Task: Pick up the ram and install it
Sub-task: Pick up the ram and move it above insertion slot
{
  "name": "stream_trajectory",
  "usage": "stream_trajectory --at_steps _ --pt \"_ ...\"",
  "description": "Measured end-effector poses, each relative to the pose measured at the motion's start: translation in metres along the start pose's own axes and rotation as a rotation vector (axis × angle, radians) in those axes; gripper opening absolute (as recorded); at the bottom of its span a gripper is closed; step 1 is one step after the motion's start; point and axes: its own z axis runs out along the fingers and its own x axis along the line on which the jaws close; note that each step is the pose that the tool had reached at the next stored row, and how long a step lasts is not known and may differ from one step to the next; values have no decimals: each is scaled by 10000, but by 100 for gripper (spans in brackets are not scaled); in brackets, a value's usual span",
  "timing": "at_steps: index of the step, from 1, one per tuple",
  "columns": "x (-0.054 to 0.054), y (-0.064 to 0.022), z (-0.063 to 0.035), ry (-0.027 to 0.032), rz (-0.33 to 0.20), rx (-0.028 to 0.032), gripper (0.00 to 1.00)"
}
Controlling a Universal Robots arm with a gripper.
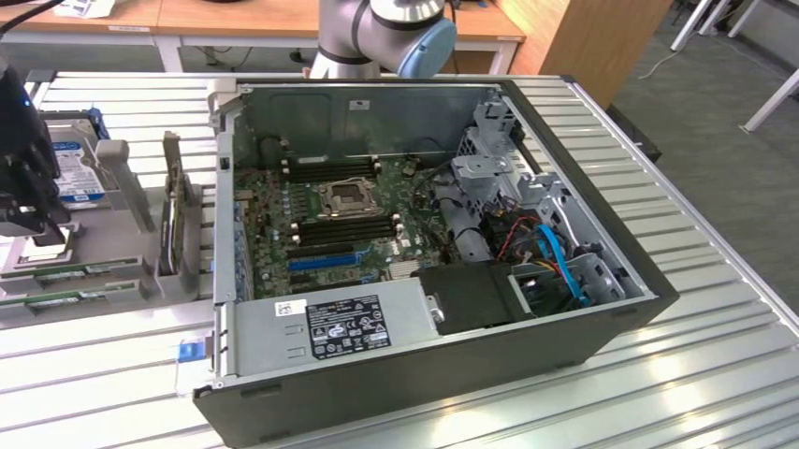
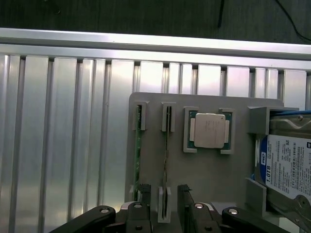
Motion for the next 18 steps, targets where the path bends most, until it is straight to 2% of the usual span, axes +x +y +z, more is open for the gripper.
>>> stream_trajectory --at_steps 10,18 --pt "0 -2 62 1 0 0 35" --pt "1 -2 67 0 2 1 35"
